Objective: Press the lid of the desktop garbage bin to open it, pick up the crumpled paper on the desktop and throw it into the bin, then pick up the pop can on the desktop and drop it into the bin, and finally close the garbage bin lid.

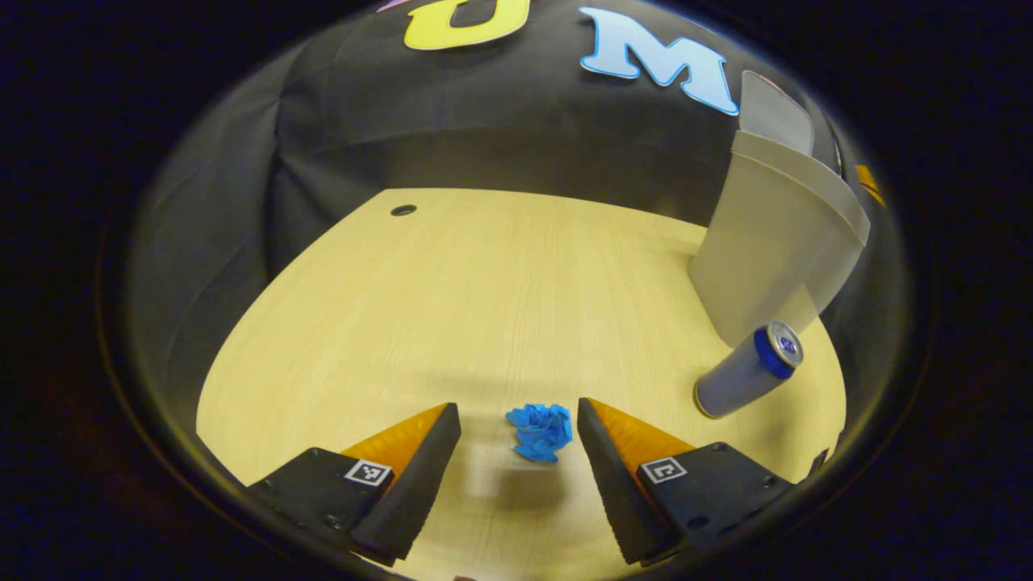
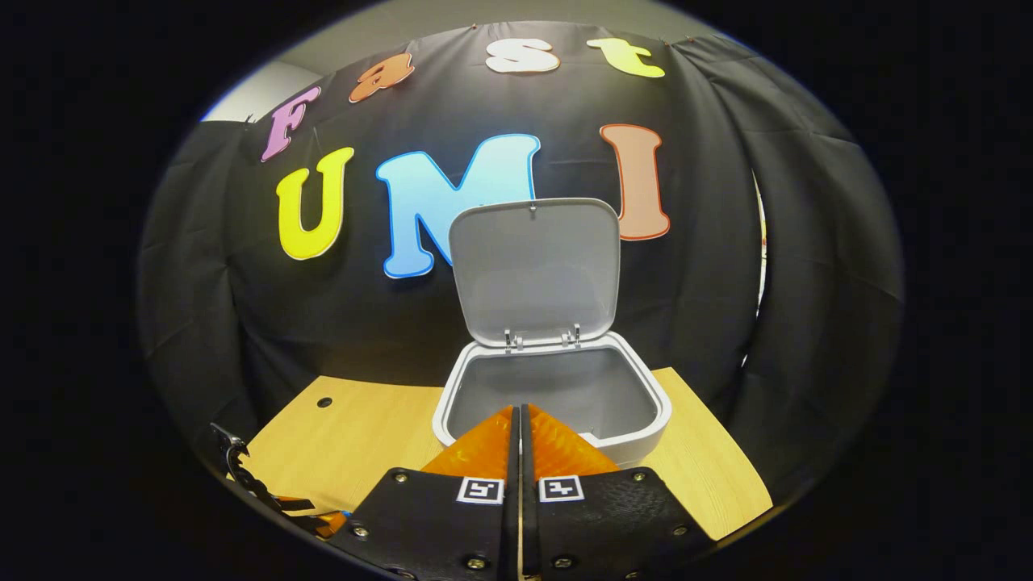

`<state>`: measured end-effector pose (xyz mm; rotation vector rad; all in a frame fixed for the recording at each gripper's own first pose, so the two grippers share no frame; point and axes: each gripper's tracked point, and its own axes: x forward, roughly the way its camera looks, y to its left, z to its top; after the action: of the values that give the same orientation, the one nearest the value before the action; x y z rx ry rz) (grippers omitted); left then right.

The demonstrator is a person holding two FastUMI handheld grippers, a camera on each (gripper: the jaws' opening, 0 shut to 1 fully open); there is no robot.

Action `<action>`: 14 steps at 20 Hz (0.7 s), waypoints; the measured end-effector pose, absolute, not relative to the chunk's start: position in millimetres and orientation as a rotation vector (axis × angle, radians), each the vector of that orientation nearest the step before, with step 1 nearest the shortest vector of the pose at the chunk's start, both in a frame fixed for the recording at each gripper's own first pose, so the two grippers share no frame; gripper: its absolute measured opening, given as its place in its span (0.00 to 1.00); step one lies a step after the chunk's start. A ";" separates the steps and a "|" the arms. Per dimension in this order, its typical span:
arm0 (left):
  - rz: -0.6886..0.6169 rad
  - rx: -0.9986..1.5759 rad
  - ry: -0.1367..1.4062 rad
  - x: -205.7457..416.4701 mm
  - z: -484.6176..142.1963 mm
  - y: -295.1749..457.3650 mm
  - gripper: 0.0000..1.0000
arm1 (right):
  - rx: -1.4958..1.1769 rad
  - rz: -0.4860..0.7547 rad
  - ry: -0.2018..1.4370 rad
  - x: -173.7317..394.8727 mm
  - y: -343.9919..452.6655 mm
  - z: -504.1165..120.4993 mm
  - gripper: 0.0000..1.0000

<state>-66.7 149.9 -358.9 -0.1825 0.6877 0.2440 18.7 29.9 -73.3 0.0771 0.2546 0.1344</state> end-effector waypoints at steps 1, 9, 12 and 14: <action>0.237 -0.186 0.695 -66.3 -362.0 147.3 0.96 | 0.077 0.134 0.260 19.4 29.9 -74.0 0.02; 0.206 -0.182 0.778 -60.7 -395.1 141.3 0.96 | 0.069 0.122 0.276 19.1 27.4 -79.2 0.02; 0.208 -0.190 0.802 -60.9 -407.4 137.7 0.96 | 0.067 0.113 0.281 18.5 22.5 -82.3 0.02; 0.214 -0.191 0.809 -61.5 -409.6 138.1 0.97 | 0.068 0.105 0.286 18.7 19.5 -84.2 0.02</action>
<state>-61.5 138.1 -409.6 -0.1910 0.8089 0.2135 18.7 19.5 -84.2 0.0677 0.2856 0.1052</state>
